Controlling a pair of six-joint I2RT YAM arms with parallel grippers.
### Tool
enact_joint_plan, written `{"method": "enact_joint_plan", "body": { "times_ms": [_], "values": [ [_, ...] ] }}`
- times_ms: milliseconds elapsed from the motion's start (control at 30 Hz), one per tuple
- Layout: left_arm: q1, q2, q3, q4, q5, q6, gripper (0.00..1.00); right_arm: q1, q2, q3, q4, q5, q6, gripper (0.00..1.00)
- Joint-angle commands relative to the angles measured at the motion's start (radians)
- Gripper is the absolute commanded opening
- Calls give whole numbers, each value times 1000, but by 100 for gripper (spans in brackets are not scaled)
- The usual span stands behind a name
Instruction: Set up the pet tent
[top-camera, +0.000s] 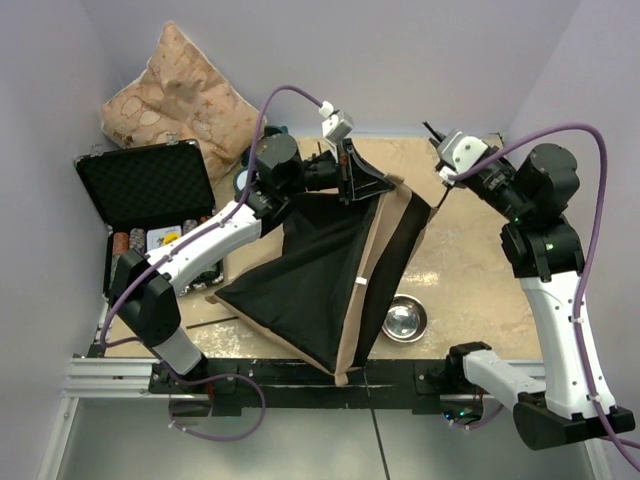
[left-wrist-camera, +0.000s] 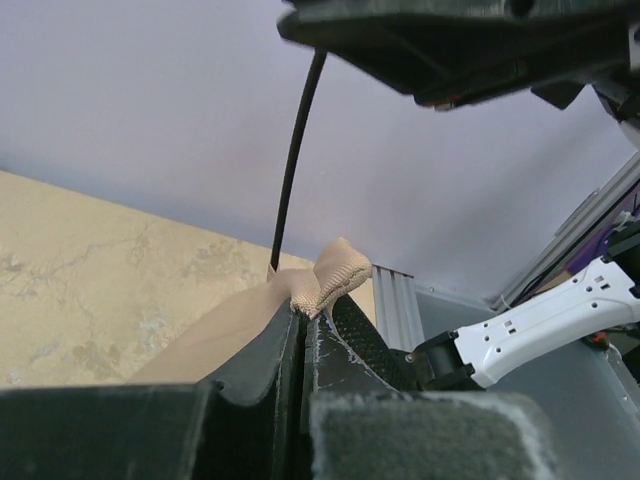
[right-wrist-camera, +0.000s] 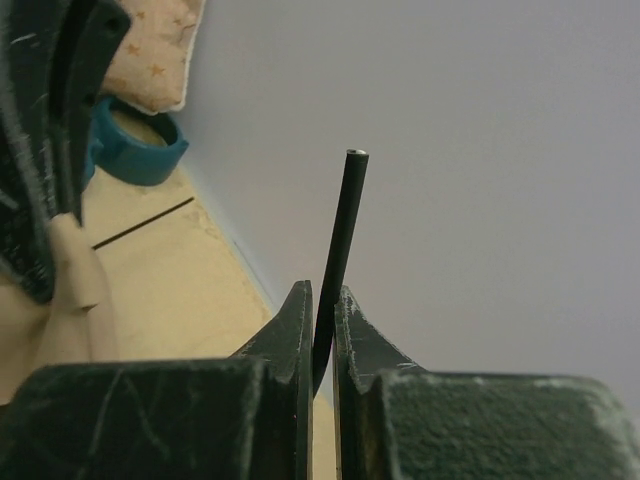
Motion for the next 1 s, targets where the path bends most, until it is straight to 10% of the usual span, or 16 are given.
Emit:
{"method": "enact_joint_plan", "body": {
  "times_ms": [0,467,967],
  "values": [
    [38,-37,124,238,-52,-97,0,-7,6,-59,-257,-10,-230,0],
    [82,-10,161,270,-46,-213,0,-4,9,-84,-330,11,-298,0],
    [30,24,216,2,-17,-25,0,105,52,14,-294,19,-192,0]
  ]
}}
